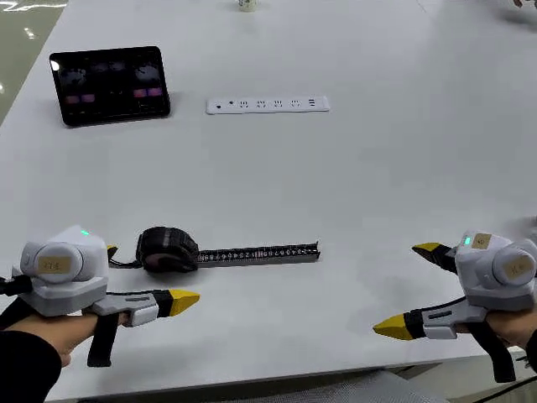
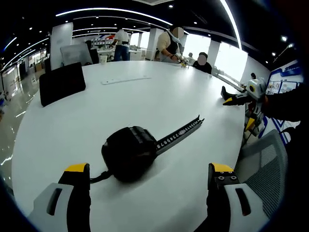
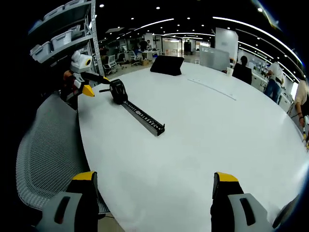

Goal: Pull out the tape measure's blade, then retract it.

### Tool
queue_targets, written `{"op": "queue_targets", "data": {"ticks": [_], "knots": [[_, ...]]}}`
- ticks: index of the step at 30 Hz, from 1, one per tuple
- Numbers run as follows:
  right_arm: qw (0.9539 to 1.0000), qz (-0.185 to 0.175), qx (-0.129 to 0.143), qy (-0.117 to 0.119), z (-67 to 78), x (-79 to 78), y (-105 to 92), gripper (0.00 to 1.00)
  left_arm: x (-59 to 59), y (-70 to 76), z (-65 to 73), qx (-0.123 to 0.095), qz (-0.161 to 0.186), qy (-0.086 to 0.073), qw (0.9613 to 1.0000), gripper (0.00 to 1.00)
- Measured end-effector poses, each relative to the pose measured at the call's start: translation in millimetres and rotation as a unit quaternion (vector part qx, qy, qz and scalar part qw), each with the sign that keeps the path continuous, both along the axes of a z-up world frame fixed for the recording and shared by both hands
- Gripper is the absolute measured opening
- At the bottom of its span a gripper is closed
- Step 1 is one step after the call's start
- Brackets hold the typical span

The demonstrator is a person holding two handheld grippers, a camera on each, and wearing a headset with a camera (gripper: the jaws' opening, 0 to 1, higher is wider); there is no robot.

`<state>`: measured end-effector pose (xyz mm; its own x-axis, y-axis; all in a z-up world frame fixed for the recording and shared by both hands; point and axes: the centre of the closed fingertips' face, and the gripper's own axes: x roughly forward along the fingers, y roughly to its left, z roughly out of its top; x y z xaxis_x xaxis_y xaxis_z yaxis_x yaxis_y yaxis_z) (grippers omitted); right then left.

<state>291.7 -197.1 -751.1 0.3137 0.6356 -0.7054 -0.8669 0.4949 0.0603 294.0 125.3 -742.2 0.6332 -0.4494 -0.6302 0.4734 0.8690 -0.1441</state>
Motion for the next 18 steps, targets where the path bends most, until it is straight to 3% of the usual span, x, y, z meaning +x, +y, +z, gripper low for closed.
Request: {"op": "queue_targets", "data": {"ticks": [6,11,18], "knots": [[0.9994,0.029,-0.018,-0.009,7.3,12.4,6.5,0.99,6.8,-3.4,3.3,0.001,0.001,-0.007,1.0000,0.99],[0.9979,0.053,-0.035,-0.011,10.0,24.1,10.9,0.99,13.7,-1.9,9.8,-0.017,0.026,-0.015,0.9994,0.99],[0.9962,0.073,-0.047,-0.011,12.9,41.2,22.8,0.99,19.3,-4.1,7.7,-0.024,0.037,-0.019,0.9988,0.99]]}}
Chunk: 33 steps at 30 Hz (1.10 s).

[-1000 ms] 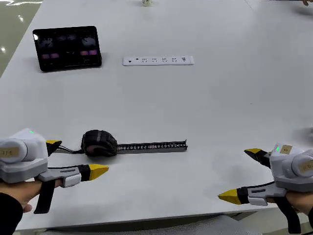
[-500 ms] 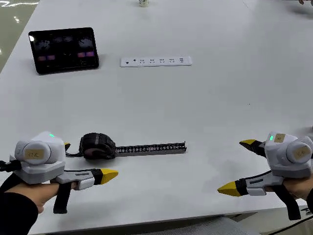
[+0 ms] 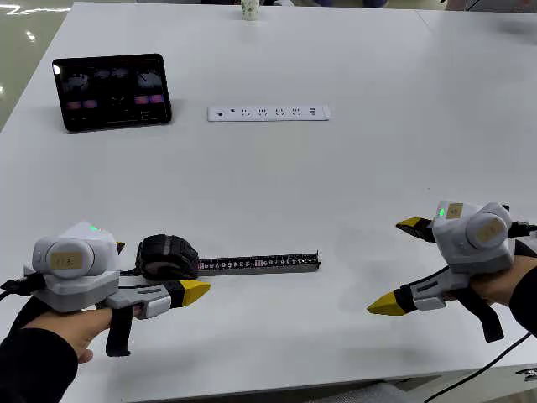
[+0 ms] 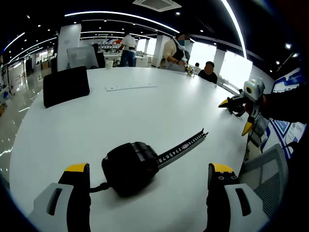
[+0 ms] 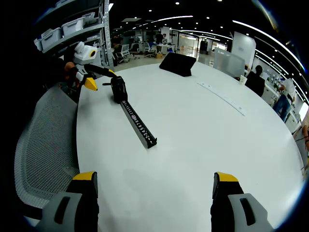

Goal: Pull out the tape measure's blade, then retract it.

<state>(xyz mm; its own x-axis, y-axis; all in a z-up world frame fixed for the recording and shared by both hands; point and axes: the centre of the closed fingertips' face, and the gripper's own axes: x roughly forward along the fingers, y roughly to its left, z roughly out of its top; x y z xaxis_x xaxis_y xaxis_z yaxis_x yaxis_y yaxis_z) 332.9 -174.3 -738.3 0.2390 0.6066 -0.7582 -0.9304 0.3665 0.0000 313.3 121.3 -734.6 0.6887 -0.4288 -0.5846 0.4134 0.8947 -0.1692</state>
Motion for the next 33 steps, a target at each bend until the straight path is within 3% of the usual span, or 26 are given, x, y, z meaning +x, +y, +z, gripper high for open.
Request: {"op": "queue_targets", "data": {"ticks": [14,17,24,33], "knots": [[0.9992,0.038,-0.016,-0.005,0.4,20.3,21.5,0.99,16.9,-14.3,0.3,0.000,0.002,-0.013,0.9999,0.99],[0.9983,0.043,-0.033,-0.022,-2.9,26.1,20.5,0.99,18.5,-15.9,2.4,-0.005,0.007,-0.020,0.9998,0.99],[0.9979,0.052,-0.037,-0.009,-8.6,25.4,28.0,0.99,17.5,-18.4,0.9,-0.007,0.009,-0.021,0.9997,0.99],[0.9965,0.072,-0.041,-0.004,-14.6,30.8,41.7,0.99,22.5,-9.8,-2.3,0.016,0.046,-0.032,0.9983,0.99]]}}
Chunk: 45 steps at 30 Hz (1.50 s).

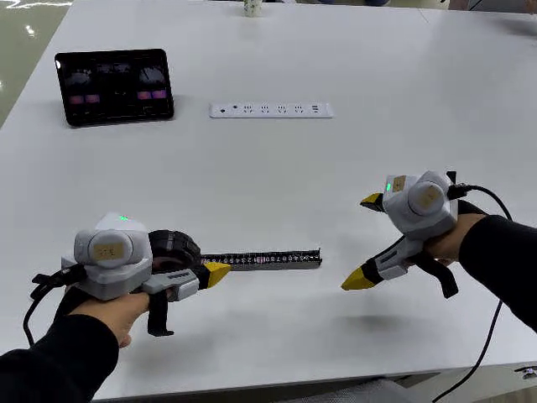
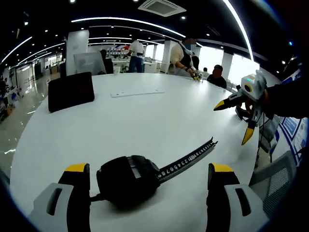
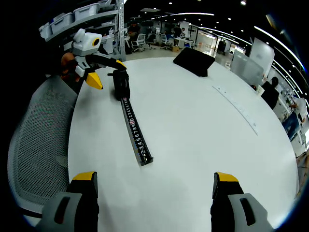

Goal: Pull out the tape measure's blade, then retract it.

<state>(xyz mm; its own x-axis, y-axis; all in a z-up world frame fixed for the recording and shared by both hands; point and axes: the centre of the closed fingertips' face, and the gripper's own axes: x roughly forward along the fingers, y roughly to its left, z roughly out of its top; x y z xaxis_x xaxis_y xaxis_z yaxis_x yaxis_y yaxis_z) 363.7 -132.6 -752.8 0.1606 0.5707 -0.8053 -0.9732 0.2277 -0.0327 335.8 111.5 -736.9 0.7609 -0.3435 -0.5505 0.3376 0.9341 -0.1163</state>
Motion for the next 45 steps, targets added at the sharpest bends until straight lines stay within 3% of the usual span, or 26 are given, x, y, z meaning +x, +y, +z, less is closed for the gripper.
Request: {"op": "queue_targets", "data": {"ticks": [14,18,23,26,28,31,36,39,42,45], "knots": [[0.9997,0.024,-0.009,0.004,-12.7,7.0,13.6,0.99,9.1,6.2,1.7,0.000,0.044,-0.027,0.9987,0.99],[0.9993,0.034,-0.015,0.006,-16.6,9.0,19.2,0.99,17.4,11.8,5.4,0.021,0.063,-0.056,0.9962,0.99],[0.9985,0.046,-0.027,0.010,-22.9,11.0,22.6,0.99,20.9,6.5,-1.1,0.021,0.054,-0.051,0.9970,0.99],[0.9979,0.053,-0.034,0.013,-26.2,11.2,25.4,0.99,21.5,7.7,-3.2,0.018,0.069,-0.047,0.9963,0.99],[0.9975,0.056,-0.041,0.016,-30.1,11.8,26.1,0.99,24.6,10.7,-3.3,0.001,0.093,-0.052,0.9943,0.99],[0.9969,0.059,-0.047,0.021,-35.0,12.0,27.3,0.99,26.0,16.9,-5.4,0.013,0.104,-0.056,0.9929,0.99],[0.9962,0.067,-0.051,0.022,-37.6,11.1,32.8,0.97,29.1,17.7,-11.9,0.004,0.105,-0.064,0.9924,0.99],[0.9953,0.077,-0.056,0.021,-40.3,10.1,34.4,0.93,28.7,17.5,-20.0,0.020,0.098,-0.056,0.9934,0.99],[0.9942,0.084,-0.062,0.024,-43.6,9.0,34.0,0.90,29.3,15.8,-20.9,0.036,0.093,-0.062,0.9931,0.99],[0.9937,0.088,-0.064,0.027,-45.6,8.2,33.7,0.86,29.5,13.7,-20.1,0.034,0.089,-0.064,0.9934,0.99]]}}
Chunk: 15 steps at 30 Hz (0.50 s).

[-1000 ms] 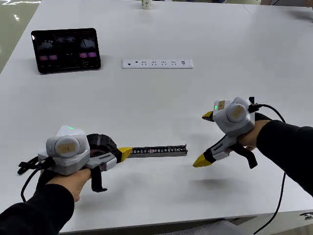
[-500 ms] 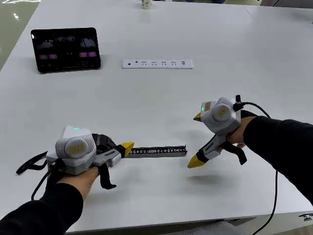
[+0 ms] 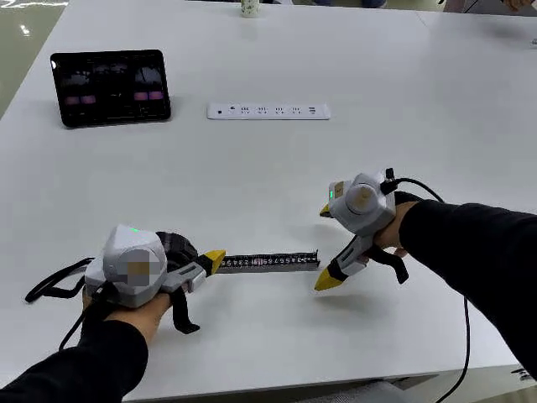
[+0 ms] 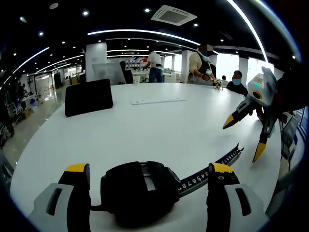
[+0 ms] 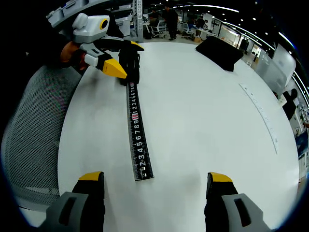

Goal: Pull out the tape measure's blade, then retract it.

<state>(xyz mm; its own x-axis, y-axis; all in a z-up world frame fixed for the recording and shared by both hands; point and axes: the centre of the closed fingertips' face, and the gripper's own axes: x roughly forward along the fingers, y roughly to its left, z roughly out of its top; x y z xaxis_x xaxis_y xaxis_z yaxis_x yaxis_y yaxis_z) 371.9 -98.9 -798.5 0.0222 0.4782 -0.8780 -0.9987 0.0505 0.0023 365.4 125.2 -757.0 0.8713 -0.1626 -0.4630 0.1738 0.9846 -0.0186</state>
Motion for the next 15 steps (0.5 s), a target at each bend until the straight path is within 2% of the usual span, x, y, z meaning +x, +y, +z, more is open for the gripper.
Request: {"op": "queue_targets", "data": {"ticks": [4,7,10,15], "knots": [[0.9999,0.008,0.000,0.012,-1.7,-4.7,0.9,0.76,-0.1,-0.4,0.4,-0.001,0.002,0.000,1.0000,0.99],[0.9995,0.021,0.000,0.024,-3.0,-11.0,2.6,0.66,-0.4,1.1,-1.7,-0.022,0.015,0.006,0.9996,0.99],[0.9990,0.032,-0.005,0.032,-4.2,-15.7,2.4,0.55,-2.0,2.8,-4.2,-0.028,0.019,0.011,0.9994,0.99],[0.9984,0.050,-0.007,0.026,-4.7,-17.9,3.8,0.41,-2.5,2.3,-3.3,-0.028,0.017,0.011,0.9994,0.99]]}}
